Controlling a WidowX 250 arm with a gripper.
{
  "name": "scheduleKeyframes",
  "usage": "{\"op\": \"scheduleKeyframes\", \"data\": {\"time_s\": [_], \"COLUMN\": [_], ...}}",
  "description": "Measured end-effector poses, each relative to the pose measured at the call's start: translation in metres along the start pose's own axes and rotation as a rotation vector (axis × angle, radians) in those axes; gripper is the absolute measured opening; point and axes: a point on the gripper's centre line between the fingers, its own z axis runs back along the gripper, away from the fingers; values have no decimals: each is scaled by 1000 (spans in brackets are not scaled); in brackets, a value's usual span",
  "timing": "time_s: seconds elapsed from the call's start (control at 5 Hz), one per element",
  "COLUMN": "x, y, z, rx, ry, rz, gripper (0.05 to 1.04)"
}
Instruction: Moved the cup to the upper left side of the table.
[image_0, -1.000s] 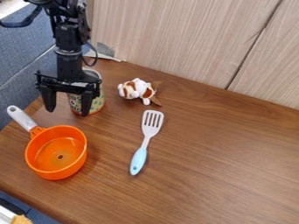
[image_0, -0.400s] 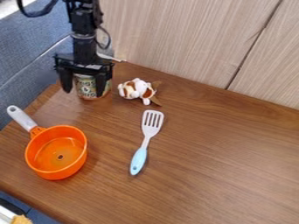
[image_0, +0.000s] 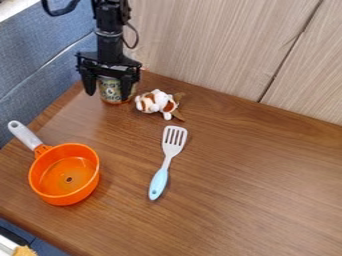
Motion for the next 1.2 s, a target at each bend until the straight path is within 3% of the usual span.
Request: {"op": "scheduleKeyframes", "data": {"time_s": [0.2,0.4,0.6,1.0,1.2], "x": [7,5,-5,-36,-53], "y": [-2,-2,0,1,-5], "z": [6,6,14,52,53], "rx": [-2,-1,7,-3,-9], "ry": [-19,-7,2,-47,-54], "rz": [-8,-7,8,4,-41], "gripper": [1000,1000,1000,1000,1000]}}
